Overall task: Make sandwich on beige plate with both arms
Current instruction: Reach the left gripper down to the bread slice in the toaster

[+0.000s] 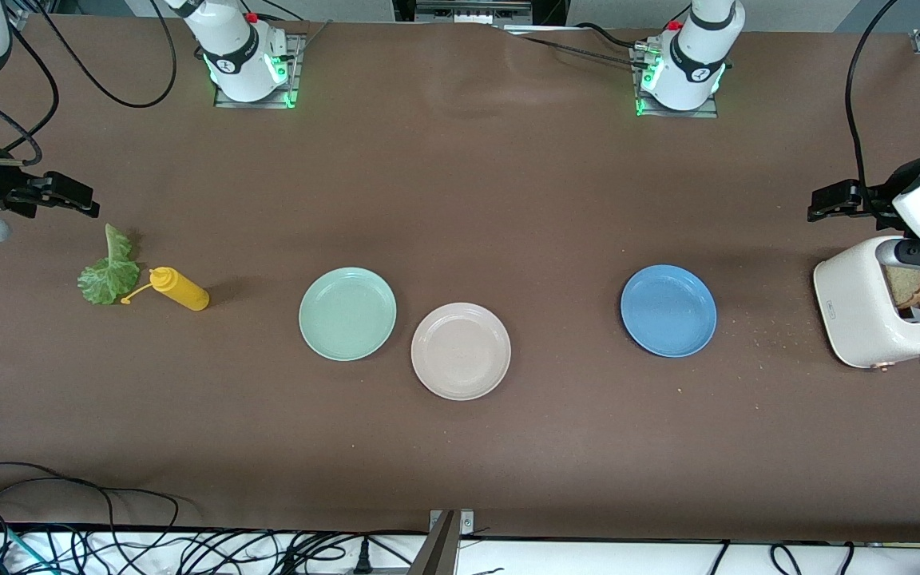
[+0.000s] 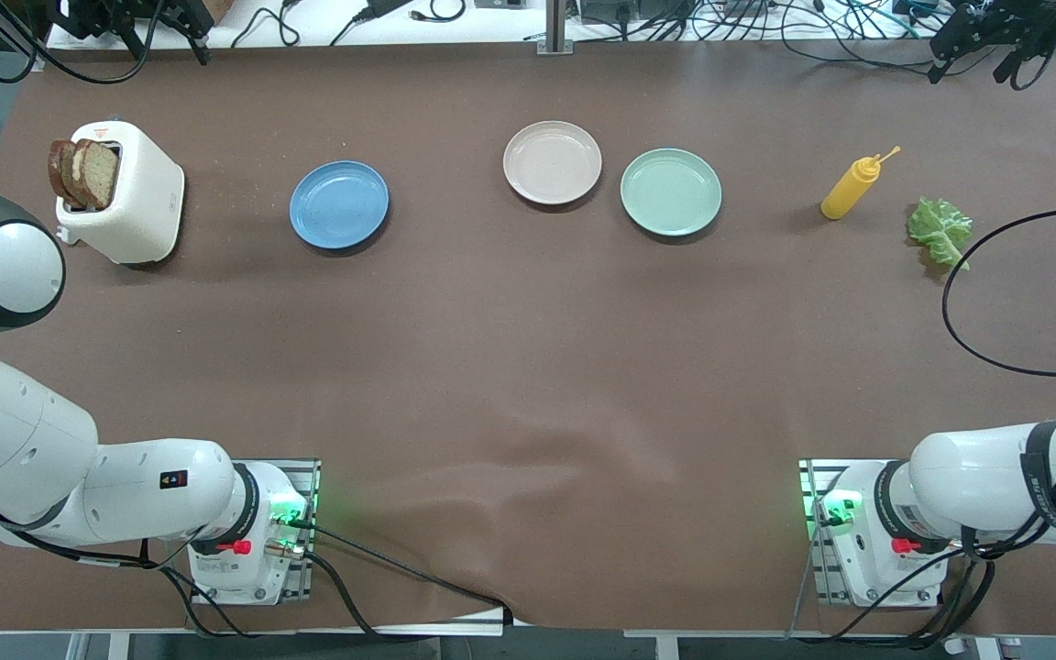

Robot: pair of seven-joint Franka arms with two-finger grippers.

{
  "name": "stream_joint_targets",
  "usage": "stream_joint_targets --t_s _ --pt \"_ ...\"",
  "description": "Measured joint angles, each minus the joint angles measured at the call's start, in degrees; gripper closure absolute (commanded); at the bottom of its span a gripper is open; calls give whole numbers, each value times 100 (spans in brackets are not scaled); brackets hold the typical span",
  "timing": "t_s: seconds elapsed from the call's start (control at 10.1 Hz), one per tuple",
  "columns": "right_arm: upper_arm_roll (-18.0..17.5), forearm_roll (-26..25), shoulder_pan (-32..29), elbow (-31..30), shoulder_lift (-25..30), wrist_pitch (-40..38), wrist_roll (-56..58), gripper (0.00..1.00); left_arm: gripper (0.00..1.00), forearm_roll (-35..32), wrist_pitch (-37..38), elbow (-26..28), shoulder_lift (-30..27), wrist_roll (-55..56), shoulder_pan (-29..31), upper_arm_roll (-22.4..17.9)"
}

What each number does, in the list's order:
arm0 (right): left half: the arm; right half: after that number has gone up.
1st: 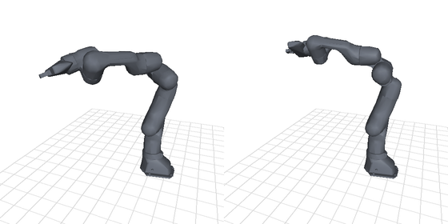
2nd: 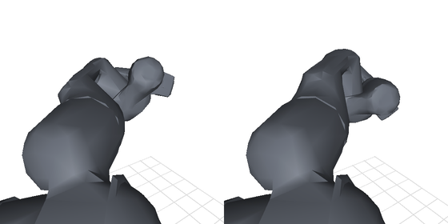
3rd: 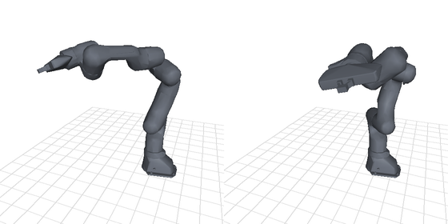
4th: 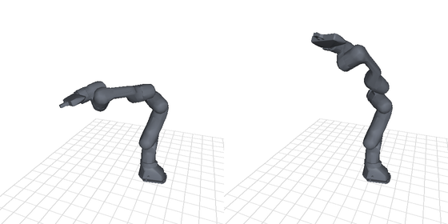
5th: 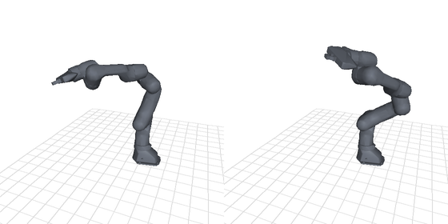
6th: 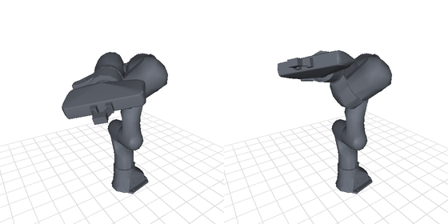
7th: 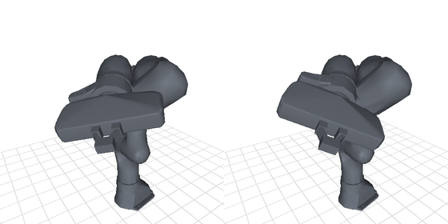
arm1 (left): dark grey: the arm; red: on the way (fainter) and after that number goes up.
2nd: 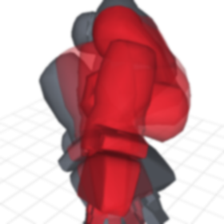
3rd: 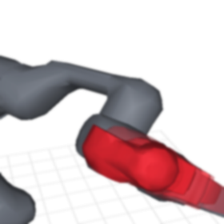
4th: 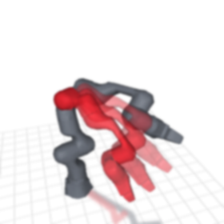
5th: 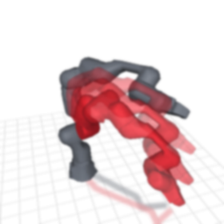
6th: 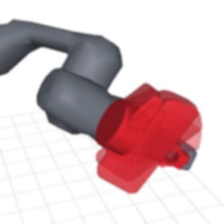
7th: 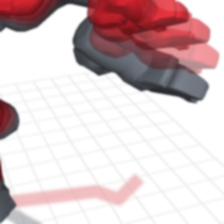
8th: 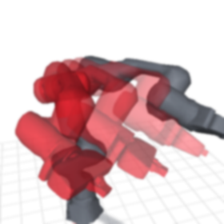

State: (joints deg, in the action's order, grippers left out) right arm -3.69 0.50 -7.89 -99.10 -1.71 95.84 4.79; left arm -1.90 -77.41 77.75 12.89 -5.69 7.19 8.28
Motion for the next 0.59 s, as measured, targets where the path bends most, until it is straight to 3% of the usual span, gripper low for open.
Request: stream_joint_targets --t_s 0.59 --pt "11 -2 -7 1 -1 0 4 0 0 -91 -24 22 92 -1 337 -108"
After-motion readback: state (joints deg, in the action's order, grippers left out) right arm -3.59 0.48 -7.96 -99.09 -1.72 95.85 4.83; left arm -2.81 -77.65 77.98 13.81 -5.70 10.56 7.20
